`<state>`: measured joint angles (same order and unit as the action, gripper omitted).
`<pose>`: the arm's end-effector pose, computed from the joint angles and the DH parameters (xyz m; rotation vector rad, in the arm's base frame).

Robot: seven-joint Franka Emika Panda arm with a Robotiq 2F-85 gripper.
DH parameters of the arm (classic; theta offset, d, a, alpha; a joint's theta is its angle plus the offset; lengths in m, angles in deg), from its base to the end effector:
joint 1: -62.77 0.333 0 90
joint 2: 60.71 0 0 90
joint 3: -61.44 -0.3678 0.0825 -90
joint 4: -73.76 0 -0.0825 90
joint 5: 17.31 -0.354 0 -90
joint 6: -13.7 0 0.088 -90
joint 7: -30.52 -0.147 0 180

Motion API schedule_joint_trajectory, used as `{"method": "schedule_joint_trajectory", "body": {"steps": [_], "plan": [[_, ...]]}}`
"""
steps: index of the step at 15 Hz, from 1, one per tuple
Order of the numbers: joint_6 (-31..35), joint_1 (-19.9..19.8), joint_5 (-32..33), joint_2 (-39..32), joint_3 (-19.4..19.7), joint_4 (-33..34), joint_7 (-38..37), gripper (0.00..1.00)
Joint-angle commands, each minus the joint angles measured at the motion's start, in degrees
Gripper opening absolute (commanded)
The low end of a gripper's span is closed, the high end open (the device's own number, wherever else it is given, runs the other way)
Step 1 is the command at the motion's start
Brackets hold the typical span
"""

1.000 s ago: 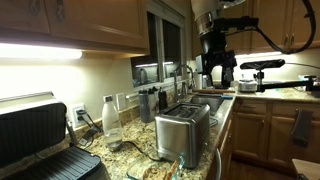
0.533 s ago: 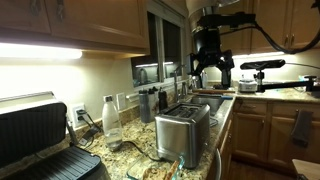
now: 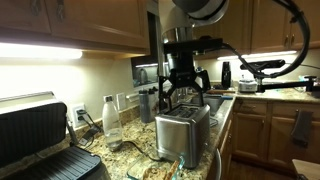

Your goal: Pick up one slice of bread from the glass bowl and place it in the toaster

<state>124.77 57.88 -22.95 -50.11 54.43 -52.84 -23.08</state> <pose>0.4425 0.0290 0.4742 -2.7788 1.4132 0.1692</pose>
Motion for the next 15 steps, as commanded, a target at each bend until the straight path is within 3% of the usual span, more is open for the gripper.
{"method": "schedule_joint_trajectory", "body": {"steps": [1,15], "plan": [[2.1,2.2,-0.7,-4.0,0.7,2.2,-4.9,1.00],[6.0,5.8,-4.7,-12.7,1.9,3.7,-7.3,1.00]]}}
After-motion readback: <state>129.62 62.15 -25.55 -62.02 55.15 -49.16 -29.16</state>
